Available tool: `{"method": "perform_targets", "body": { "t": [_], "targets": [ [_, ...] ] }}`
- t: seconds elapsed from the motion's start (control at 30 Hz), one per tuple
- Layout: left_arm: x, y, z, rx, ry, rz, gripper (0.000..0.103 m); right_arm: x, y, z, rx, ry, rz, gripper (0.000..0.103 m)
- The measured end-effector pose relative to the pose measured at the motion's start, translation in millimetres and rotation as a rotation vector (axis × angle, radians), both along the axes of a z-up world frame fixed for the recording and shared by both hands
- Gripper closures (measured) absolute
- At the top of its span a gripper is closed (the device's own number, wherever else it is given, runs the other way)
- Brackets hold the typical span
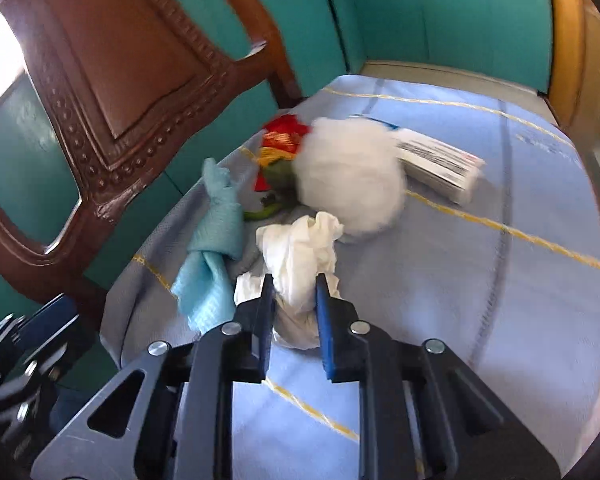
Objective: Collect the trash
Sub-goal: 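Grasp the white tissue with the right tool while the left tool grasps the light blue cloth, then hold the tissue in the right tool and the blue cloth in the left tool above the table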
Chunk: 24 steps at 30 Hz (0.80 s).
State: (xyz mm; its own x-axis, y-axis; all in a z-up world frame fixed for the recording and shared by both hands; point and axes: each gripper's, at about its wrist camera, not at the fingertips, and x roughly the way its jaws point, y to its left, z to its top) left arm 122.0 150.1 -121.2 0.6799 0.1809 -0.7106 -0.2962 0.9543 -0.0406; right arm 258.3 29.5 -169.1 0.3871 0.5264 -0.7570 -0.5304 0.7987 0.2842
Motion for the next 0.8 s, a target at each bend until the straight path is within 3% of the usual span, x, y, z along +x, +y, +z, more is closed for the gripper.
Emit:
{"method": "perform_targets", "body": {
  "t": [0.13, 0.27, 0.4, 0.47, 0.53, 0.63, 0.73, 0.8],
  "targets": [
    [32.9, -12.9, -5.2, -0.009, 0.031, -0.074, 0.030, -16.3, -53.6, 13.8, 0.045, -0.012, -0.084, 0.083],
    [75.0, -26.7, -19.4, 0.029, 0.080, -0.094, 0.027, -35.4, -94.9, 24.5, 0.050, -0.034, -0.142, 0.083],
    [104.8, -35.5, -39.8, 0.004, 0.155, -0.113, 0.027, -55.7, -123.8, 28.9, 0.028, -0.057, -0.172, 0.083],
    [112.0, -41.1, -49.0, 0.002, 0.184, -0.131, 0.036, -58.5, -128.1, 26.1, 0.016, -0.060, -0.179, 0.083],
    [115.1, -45.2, -56.4, 0.010, 0.208, -0.141, 0.059, -60.8, -132.8, 23.8, 0.001, -0.064, -0.186, 0.083],
    [115.3, -47.4, -63.8, 0.032, 0.214, -0.142, 0.084, -63.8, -140.4, 21.0, 0.005, -0.055, -0.192, 0.083],
    [113.0, -49.8, -65.7, 0.071, 0.205, -0.143, 0.099, -65.1, -139.7, 20.6, 0.007, -0.059, -0.192, 0.083],
    [106.6, -49.2, -64.2, 0.056, 0.188, -0.142, 0.100, -66.9, -140.5, 20.8, 0.003, -0.065, -0.194, 0.083]
  ]
}}
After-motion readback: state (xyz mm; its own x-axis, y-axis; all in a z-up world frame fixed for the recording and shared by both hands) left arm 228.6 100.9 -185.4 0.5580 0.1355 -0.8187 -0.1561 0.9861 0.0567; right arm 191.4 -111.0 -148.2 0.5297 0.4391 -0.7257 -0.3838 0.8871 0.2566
